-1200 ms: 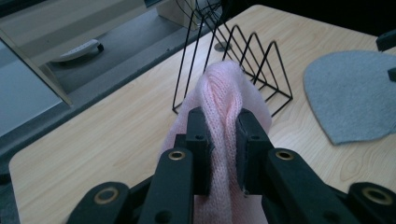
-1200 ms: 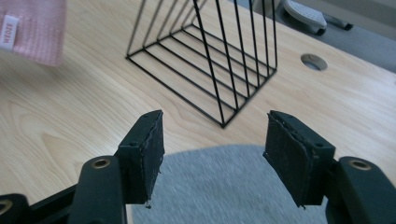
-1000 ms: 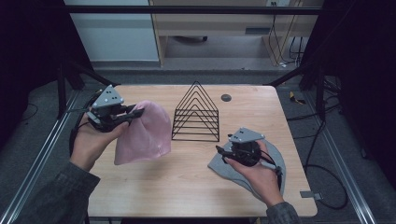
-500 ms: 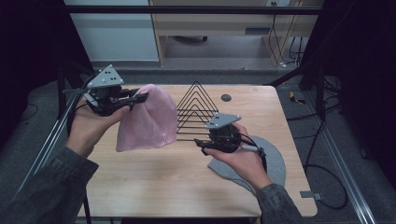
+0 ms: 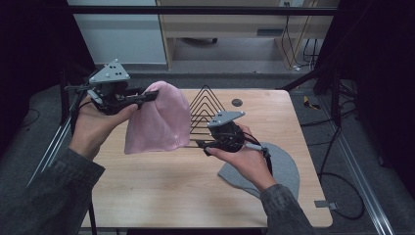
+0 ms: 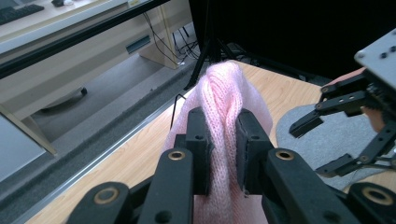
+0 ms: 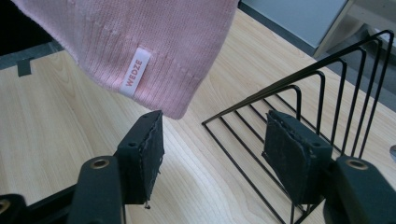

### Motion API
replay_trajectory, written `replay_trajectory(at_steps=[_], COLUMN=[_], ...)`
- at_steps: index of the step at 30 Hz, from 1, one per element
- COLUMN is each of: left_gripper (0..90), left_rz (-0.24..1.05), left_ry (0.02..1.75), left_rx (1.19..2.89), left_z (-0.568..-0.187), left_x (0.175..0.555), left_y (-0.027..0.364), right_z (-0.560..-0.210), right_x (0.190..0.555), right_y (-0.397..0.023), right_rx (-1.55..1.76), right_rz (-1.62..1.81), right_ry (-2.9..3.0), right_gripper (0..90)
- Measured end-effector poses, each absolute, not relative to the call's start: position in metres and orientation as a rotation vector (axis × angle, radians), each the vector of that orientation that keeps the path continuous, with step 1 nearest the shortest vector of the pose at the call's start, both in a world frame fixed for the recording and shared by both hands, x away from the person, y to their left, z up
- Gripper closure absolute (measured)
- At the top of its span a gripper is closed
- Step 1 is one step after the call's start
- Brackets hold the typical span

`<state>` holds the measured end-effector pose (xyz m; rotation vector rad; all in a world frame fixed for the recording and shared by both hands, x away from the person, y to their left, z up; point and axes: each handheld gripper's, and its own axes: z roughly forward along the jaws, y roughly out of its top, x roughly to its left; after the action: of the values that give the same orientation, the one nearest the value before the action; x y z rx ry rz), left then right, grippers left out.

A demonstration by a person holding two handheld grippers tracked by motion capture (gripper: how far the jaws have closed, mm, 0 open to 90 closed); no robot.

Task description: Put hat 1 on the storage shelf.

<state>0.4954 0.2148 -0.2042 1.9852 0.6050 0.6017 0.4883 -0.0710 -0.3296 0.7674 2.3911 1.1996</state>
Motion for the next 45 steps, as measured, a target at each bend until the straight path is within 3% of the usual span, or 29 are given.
replay_trajectory(at_steps=[12, 15, 19, 22, 35, 45], left_gripper=[77.4, 77.4, 77.4, 77.2, 76.2, 76.0], left_rz=[0.589, 0.589, 0.58, 0.58, 0.628, 0.591], left_ry=[0.558, 0.559, 0.575, 0.596, 0.597, 0.606], left_rx=[1.969, 1.955, 1.938, 1.929, 1.889, 1.89], left_z=[-0.189, -0.186, -0.185, -0.186, -0.172, -0.193], left_x=[0.489, 0.491, 0.5, 0.513, 0.582, 0.616], left_y=[0.203, 0.202, 0.203, 0.203, 0.183, 0.144], right_z=[-0.328, -0.326, -0.319, -0.311, -0.273, -0.284], right_x=[0.503, 0.51, 0.516, 0.52, 0.562, 0.583], right_y=[-0.057, -0.057, -0.06, -0.062, -0.089, -0.113], right_rx=[0.763, 0.757, 0.74, 0.724, 0.754, 0.858], right_rz=[1.293, 1.334, 1.413, 1.398, 1.346, 1.246], right_ry=[2.432, 2.44, 2.455, 2.45, 2.373, 2.304], right_gripper=[46.9, 55.5, 75.7, 82.3, 83.6, 83.6])
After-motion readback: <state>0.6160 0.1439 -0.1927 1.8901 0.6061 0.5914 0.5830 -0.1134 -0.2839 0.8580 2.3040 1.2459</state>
